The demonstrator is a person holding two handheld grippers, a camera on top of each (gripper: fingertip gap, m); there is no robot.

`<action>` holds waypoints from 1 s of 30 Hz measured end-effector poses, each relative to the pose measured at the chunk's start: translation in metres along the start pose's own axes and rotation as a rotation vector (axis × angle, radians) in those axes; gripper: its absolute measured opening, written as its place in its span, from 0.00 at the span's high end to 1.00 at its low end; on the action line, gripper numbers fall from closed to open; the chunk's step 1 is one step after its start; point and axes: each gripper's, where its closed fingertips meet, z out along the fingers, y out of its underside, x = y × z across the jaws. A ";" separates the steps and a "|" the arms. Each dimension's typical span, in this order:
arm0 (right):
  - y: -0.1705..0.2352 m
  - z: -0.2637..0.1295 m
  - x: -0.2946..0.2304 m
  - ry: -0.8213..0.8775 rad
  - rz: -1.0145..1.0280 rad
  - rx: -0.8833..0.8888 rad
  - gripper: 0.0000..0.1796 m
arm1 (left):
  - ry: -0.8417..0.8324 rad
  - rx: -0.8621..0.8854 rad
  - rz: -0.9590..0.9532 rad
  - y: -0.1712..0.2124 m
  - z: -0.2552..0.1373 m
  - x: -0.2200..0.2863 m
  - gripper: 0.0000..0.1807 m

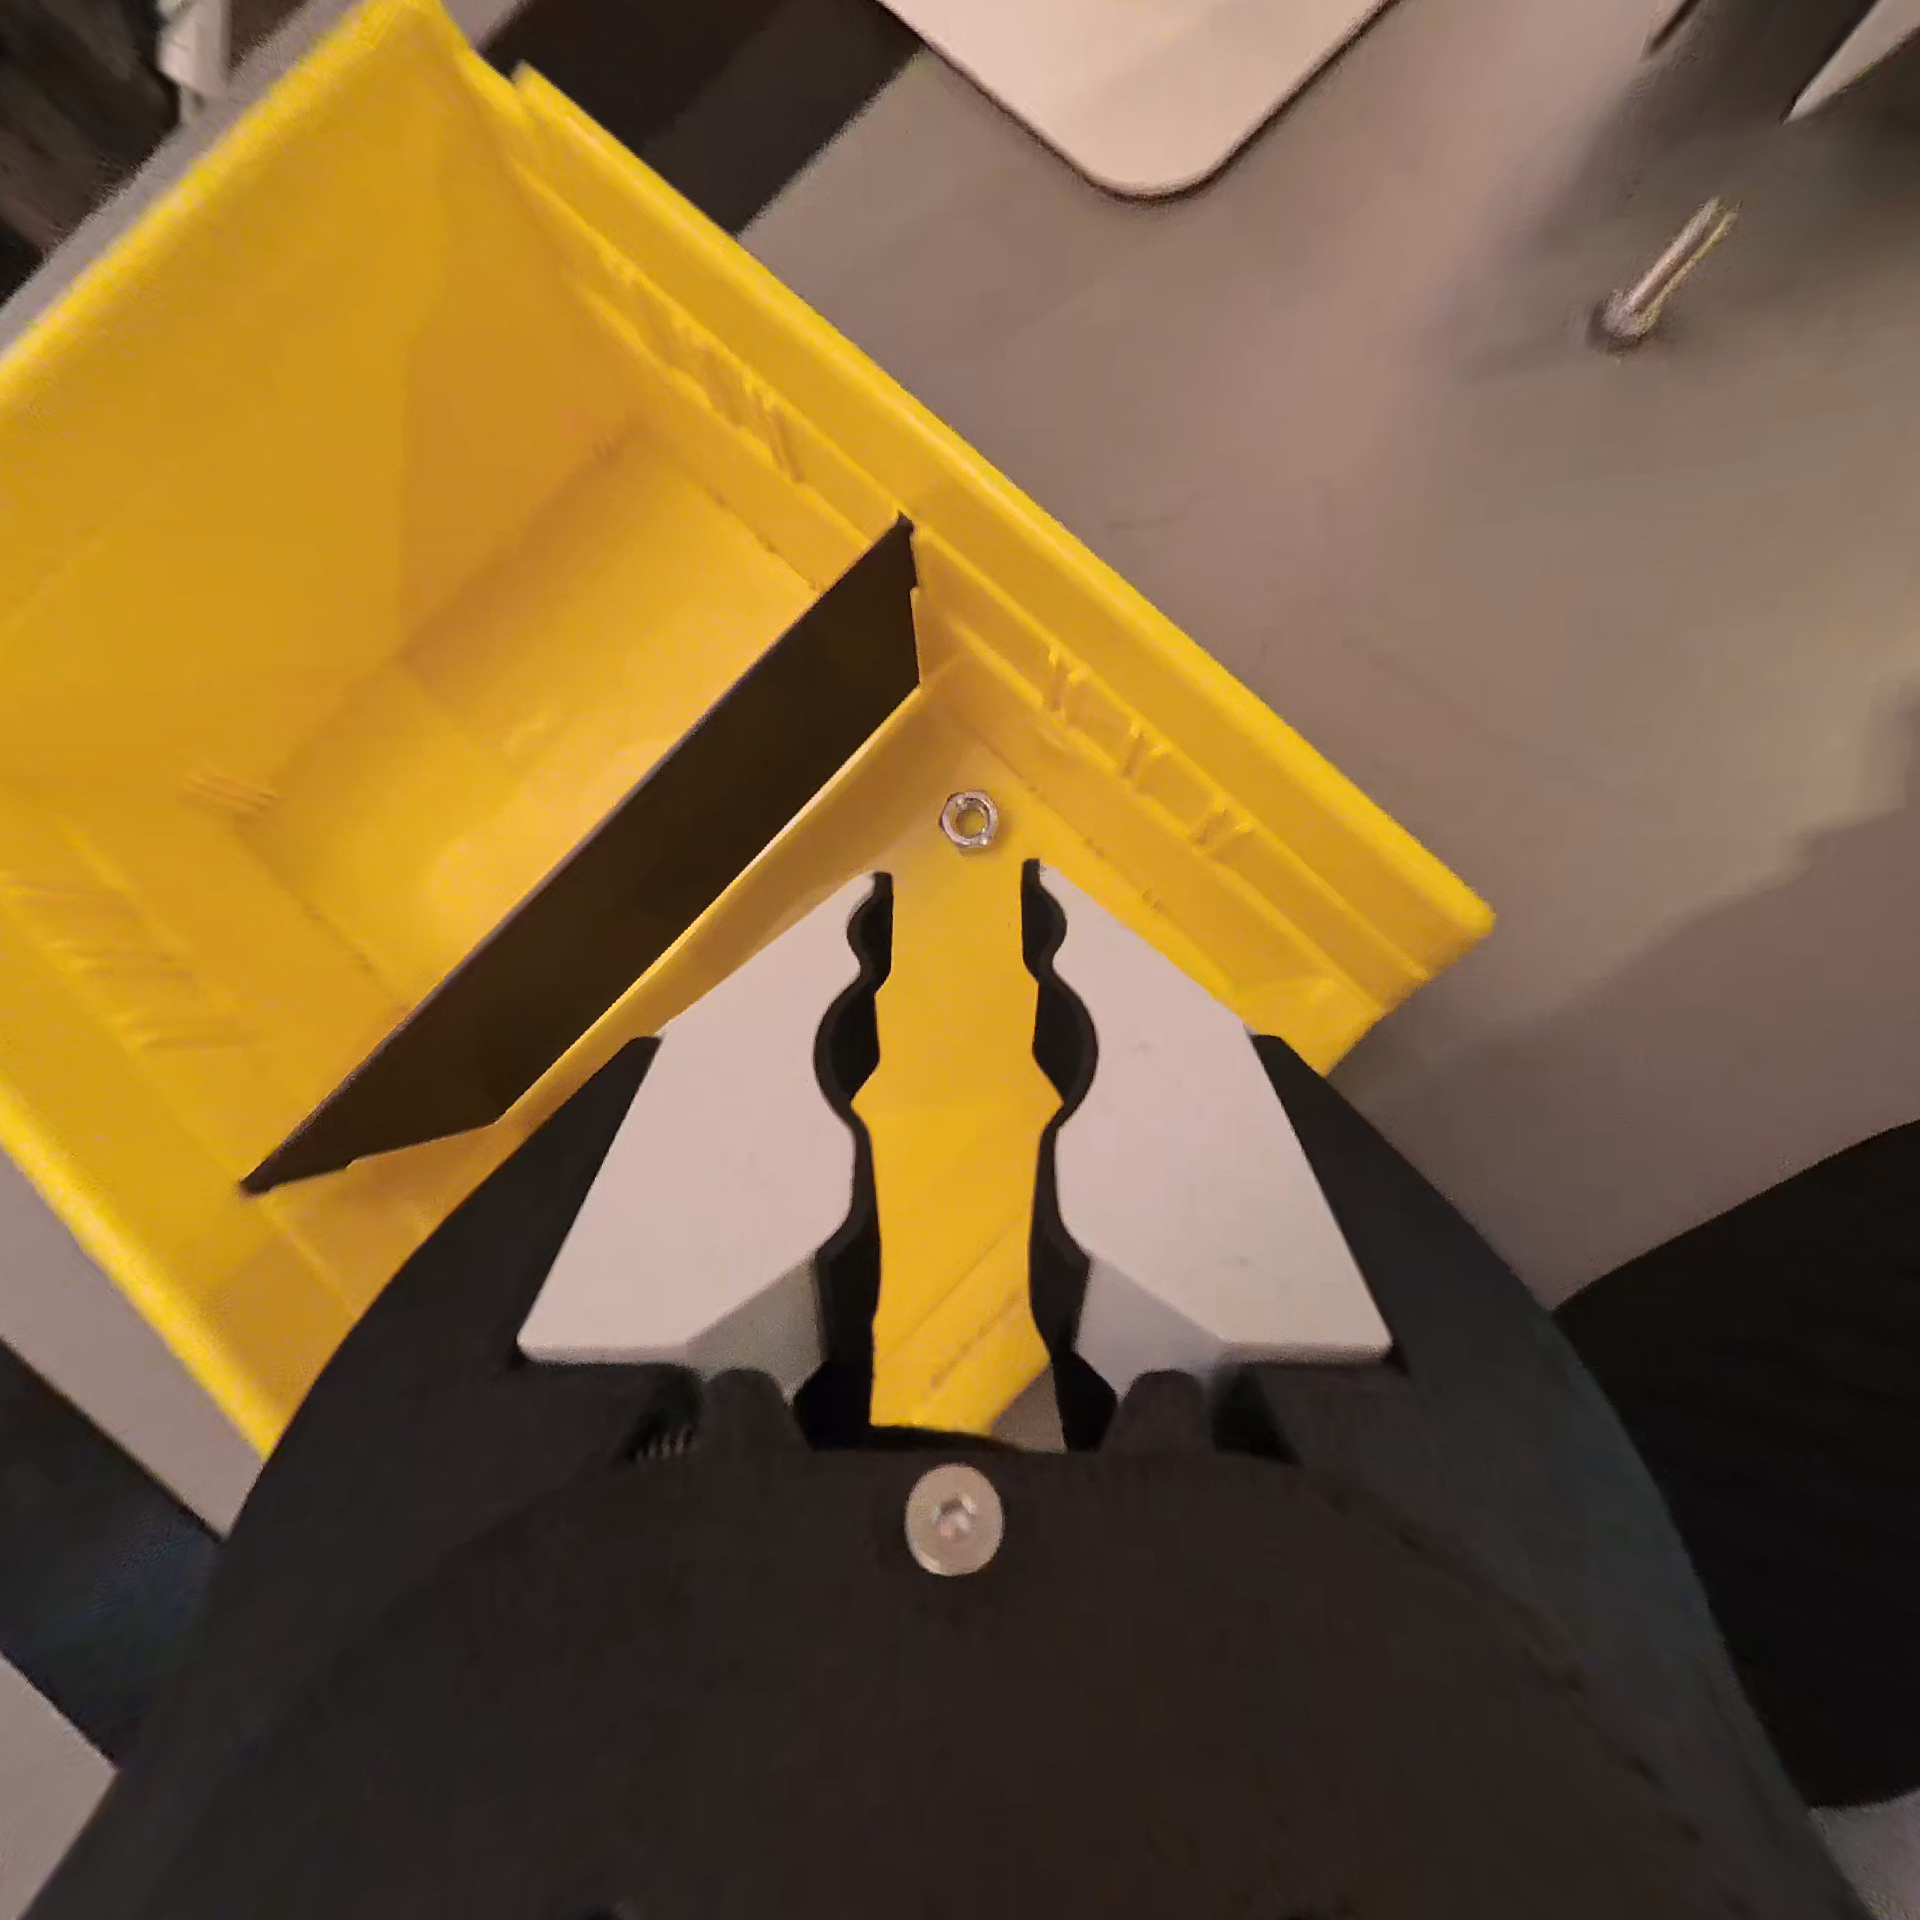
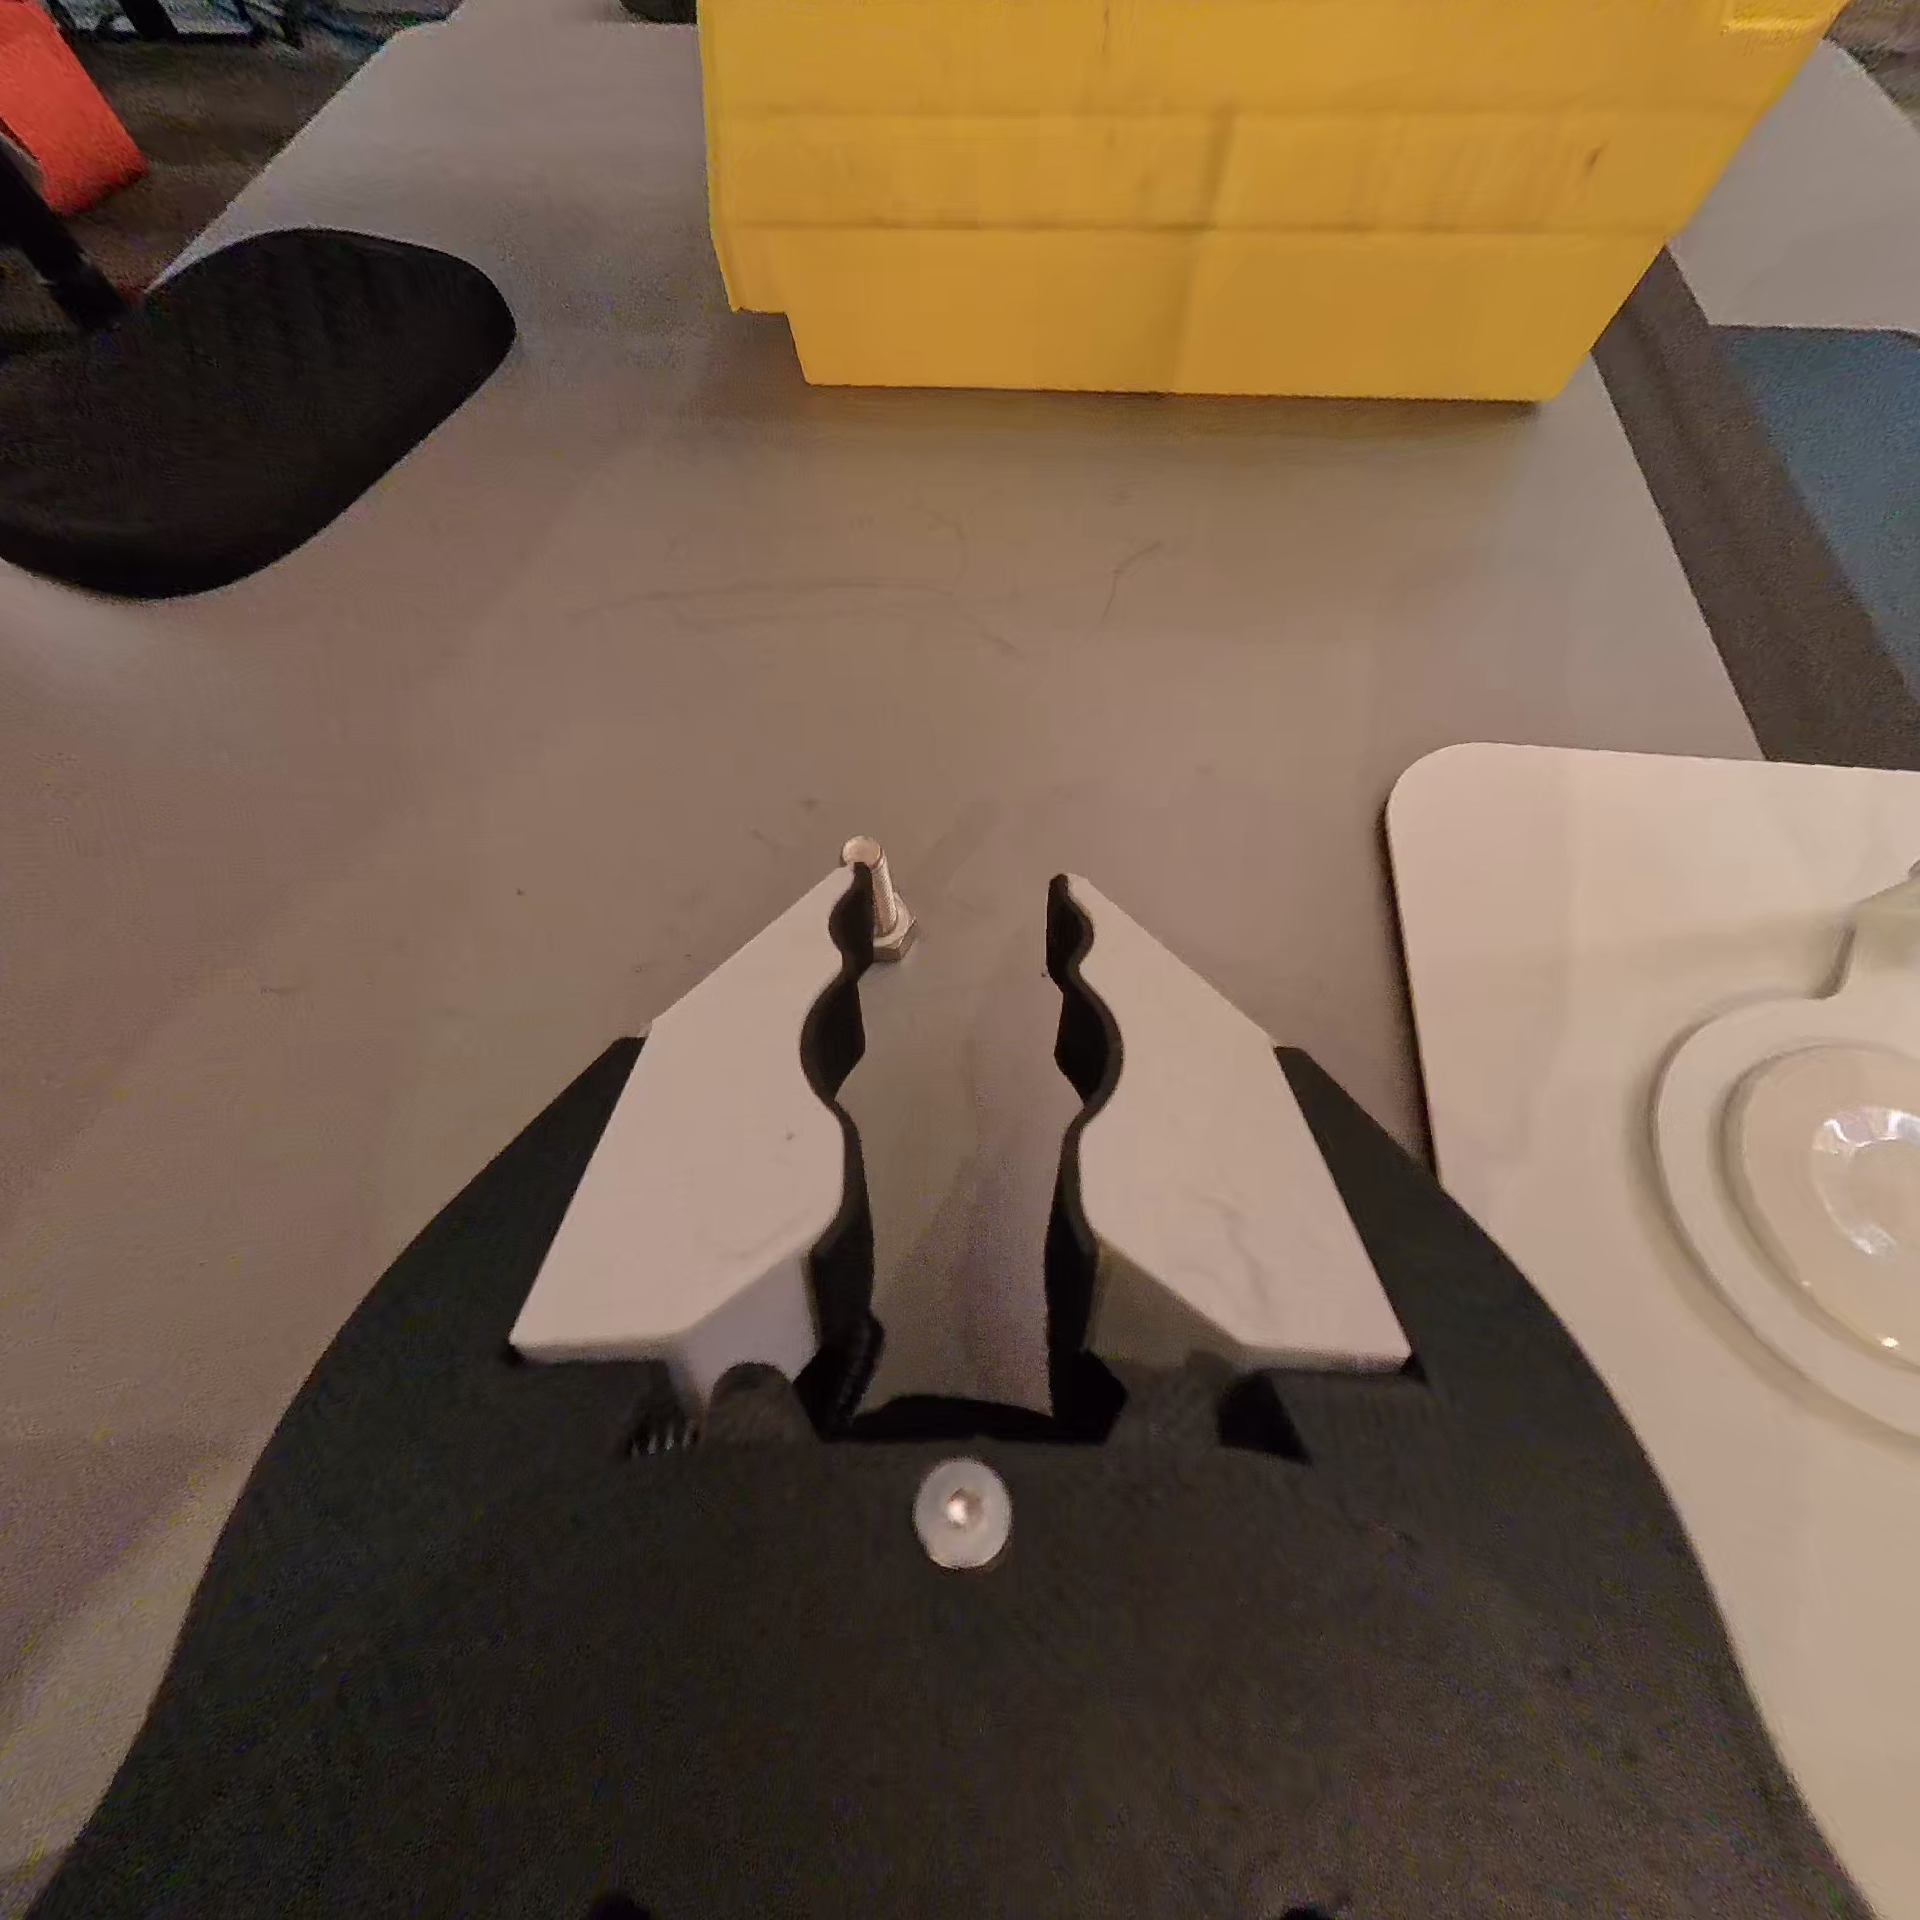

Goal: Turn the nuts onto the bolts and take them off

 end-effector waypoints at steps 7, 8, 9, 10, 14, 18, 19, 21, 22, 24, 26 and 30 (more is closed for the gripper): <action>0.007 0.005 0.001 -0.003 0.004 -0.024 0.82 | 0.056 -0.116 0.190 0.017 0.055 0.003 0.81; 0.007 0.005 0.001 -0.002 0.006 -0.023 0.82 | 0.060 -0.115 0.200 0.015 0.059 0.002 0.81; 0.007 0.004 0.002 -0.002 0.008 -0.020 0.83 | 0.063 -0.123 0.205 0.015 0.062 0.001 0.81; 0.007 0.004 0.002 -0.002 0.010 -0.018 0.83 | 0.065 -0.134 0.213 0.015 0.066 0.000 0.81; 0.006 0.004 0.003 -0.003 0.013 -0.011 0.82 | 0.095 -0.201 0.254 0.026 0.079 0.001 0.82; 0.005 0.003 0.003 -0.001 0.013 -0.007 0.82 | 0.136 -0.203 0.247 0.028 0.085 0.003 0.84; 0.005 0.003 0.003 -0.001 0.014 -0.006 0.82 | 0.141 -0.207 0.244 0.028 0.085 0.003 0.86; 0.006 0.003 0.003 0.000 0.014 -0.008 0.82 | 0.155 -0.211 0.249 0.029 0.085 0.004 0.90; 0.006 0.003 0.004 0.001 0.015 -0.007 0.82 | 0.162 -0.200 0.253 0.028 0.086 0.006 0.91; 0.006 0.002 0.004 0.002 0.015 -0.009 0.82 | 0.172 -0.192 0.239 0.027 0.086 0.008 0.91; 0.005 0.001 0.005 0.013 0.012 -0.006 0.82 | 0.134 -0.204 0.219 0.027 0.081 -0.001 0.91; -0.003 -0.009 0.012 0.061 0.010 0.006 0.80 | 0.071 -0.052 0.124 -0.010 0.038 -0.019 0.91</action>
